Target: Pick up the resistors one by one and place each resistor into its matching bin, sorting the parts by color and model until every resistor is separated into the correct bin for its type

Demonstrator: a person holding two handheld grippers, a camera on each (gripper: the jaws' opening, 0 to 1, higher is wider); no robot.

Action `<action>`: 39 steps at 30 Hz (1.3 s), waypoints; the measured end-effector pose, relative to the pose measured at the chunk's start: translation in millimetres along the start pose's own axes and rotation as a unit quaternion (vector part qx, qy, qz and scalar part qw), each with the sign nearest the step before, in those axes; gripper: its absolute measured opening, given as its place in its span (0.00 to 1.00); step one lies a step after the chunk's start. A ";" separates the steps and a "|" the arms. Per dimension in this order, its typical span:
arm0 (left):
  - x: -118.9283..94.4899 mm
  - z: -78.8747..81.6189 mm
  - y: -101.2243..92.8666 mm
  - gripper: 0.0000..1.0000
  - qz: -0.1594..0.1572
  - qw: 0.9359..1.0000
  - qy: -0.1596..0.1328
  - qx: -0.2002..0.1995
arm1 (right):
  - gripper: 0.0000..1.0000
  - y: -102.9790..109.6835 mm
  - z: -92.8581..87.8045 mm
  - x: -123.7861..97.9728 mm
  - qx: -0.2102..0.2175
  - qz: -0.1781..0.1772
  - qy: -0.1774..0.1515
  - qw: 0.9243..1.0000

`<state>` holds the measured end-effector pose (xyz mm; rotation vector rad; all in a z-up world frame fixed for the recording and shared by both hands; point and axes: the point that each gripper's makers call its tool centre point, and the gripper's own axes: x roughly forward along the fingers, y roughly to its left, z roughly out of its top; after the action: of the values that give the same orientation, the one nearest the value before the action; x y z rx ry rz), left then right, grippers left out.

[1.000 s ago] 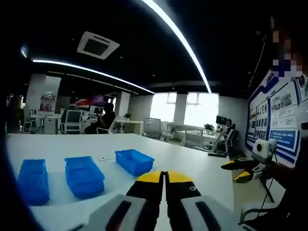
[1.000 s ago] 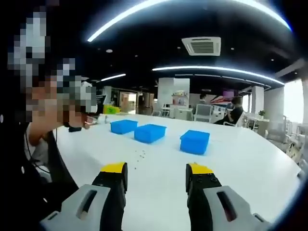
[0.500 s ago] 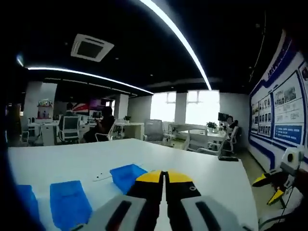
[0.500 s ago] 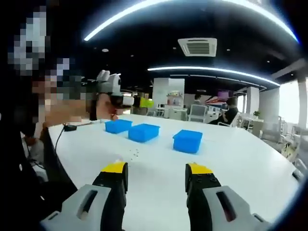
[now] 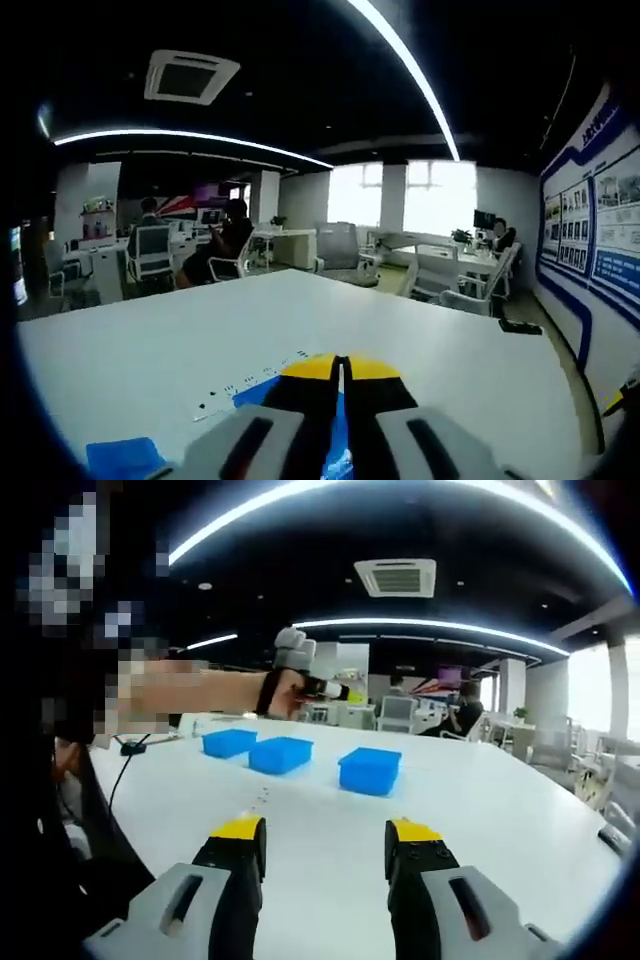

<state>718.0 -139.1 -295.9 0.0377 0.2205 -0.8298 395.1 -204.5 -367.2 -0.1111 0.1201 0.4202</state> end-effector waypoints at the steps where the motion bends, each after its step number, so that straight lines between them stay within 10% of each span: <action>1: 3.3 -2.2 -0.2 0.06 0.002 1.000 0.007 0.008 | 0.49 -0.7 -0.5 0.0 0.000 -0.001 0.000 1.000; 16: -9.0 -18.9 -2.7 0.41 0.006 0.999 0.018 0.043 | 0.49 1.3 -1.4 1.9 0.002 0.003 0.005 1.000; 26: -110.0 -42.2 -14.1 0.43 -0.016 0.999 -0.017 0.026 | 0.49 13.1 7.7 19.3 -0.010 0.024 -0.001 1.000; 39: -290.6 -102.6 -16.0 0.43 0.020 0.997 -0.078 -0.009 | 0.49 29.7 20.9 36.9 -0.030 0.047 -0.005 0.998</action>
<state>497.9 73.7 -334.4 -0.0387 0.0794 -0.7864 418.2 -160.0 -354.1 -0.1623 0.1023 0.5190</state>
